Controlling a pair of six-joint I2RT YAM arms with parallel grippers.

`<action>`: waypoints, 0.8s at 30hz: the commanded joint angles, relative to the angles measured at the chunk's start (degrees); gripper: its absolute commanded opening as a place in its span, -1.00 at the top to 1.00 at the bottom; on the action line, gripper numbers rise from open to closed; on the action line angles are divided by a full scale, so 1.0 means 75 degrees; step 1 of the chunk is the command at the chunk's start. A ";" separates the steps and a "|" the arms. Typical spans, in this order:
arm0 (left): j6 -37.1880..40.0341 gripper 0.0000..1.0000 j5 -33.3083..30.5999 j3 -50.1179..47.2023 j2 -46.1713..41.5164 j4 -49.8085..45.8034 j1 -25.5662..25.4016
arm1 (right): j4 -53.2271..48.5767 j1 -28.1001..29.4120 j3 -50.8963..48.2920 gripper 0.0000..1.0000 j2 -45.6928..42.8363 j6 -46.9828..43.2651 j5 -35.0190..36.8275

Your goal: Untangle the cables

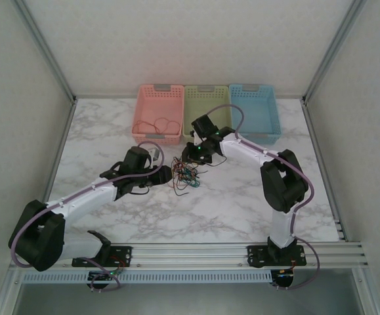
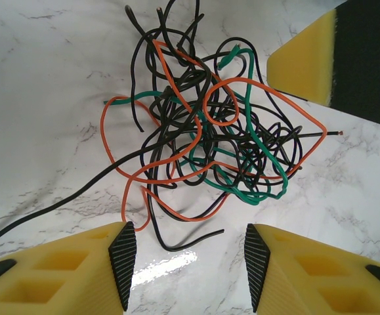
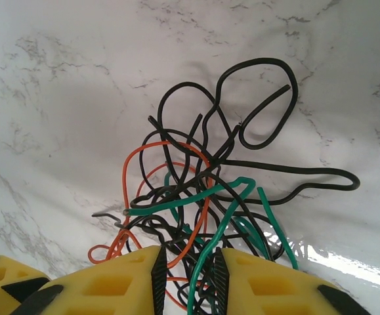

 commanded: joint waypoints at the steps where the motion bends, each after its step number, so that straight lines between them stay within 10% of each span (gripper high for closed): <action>1: 0.0155 0.01 -0.0060 -0.0065 -0.0170 -0.0014 0.0055 | -0.0196 0.0072 0.0074 0.43 0.0294 0.0117 0.0091; 24: 0.0167 0.01 0.0016 -0.0196 -0.0298 0.0039 0.0049 | 0.0186 0.0108 -0.0097 0.90 -0.0307 -0.0078 0.0133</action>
